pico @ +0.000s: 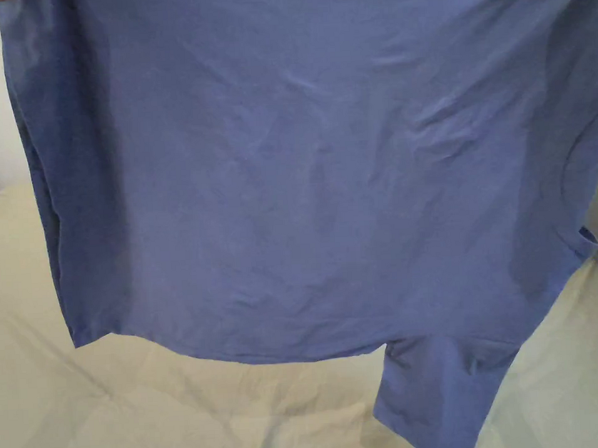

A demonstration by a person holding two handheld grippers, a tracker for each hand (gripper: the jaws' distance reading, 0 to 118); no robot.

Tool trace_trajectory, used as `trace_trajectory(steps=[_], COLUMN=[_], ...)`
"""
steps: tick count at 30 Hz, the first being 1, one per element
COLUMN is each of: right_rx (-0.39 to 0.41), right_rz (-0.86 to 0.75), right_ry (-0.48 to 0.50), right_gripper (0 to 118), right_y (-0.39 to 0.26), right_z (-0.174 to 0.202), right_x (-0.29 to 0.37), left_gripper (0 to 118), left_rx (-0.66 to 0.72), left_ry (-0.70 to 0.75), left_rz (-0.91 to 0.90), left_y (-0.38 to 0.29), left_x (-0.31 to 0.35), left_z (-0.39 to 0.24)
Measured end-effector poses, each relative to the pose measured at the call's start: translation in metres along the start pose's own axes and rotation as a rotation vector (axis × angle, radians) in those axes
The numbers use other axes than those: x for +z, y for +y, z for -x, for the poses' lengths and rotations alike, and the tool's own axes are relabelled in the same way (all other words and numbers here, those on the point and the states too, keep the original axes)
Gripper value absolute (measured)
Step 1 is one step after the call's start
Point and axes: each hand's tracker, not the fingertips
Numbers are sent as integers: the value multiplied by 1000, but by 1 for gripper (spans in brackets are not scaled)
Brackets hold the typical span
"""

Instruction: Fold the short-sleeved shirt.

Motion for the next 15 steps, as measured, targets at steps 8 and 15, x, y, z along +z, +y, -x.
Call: trace_trajectory(steps=[8,15], right_rx=[64,65], right_rz=[41,134], right_ry=[-27,-3], right_gripper=[5,5], right_y=[-30,-89], right_z=[26,49], right_x=[-76,-119], left_gripper=[2,2], left_rx=[-39,-105], left_ry=[-2,-30], left_rz=[58,132], left_y=[-21,-69], left_x=[-77,-122], left_z=[-27,-60])
